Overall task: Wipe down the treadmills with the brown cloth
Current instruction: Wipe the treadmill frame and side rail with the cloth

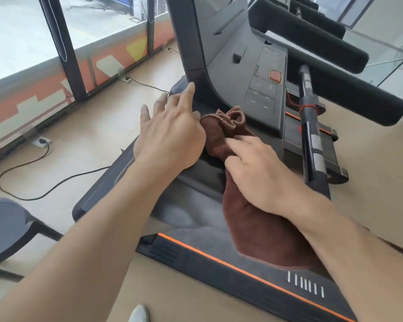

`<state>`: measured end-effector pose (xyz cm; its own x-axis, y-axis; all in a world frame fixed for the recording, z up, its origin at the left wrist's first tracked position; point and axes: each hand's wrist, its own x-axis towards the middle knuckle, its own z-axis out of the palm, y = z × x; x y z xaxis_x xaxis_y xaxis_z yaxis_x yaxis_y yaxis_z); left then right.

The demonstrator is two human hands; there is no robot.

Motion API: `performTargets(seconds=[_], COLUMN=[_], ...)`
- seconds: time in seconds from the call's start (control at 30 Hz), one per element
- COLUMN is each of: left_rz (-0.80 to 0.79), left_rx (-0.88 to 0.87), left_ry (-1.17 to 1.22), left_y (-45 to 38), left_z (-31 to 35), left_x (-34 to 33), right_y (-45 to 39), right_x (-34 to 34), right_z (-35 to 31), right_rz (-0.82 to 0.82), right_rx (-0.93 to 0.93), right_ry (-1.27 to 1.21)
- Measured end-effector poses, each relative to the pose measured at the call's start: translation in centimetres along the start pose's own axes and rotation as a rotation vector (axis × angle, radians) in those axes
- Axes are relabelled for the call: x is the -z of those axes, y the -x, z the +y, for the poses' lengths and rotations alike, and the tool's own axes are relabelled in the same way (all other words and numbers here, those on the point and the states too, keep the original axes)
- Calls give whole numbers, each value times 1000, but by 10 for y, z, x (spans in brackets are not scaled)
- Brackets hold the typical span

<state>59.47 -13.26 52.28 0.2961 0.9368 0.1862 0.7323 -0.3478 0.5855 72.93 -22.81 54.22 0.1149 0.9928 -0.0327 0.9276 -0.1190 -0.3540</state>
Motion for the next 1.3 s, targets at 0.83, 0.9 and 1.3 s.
performTargets(seconds=[0.83, 0.9, 1.3], left_rz=[12, 102, 391], left_rx=[426, 389, -163], left_ry=[1134, 1007, 254], left_y=[56, 59, 84], left_z=[-97, -93, 53], left_x=[-7, -9, -47], right_y=[-21, -10, 92], right_x=[-63, -65, -27], right_z=[-79, -72, 56], right_rz=[210, 245, 303], right_rx=[342, 323, 237], right_ry=[299, 297, 330])
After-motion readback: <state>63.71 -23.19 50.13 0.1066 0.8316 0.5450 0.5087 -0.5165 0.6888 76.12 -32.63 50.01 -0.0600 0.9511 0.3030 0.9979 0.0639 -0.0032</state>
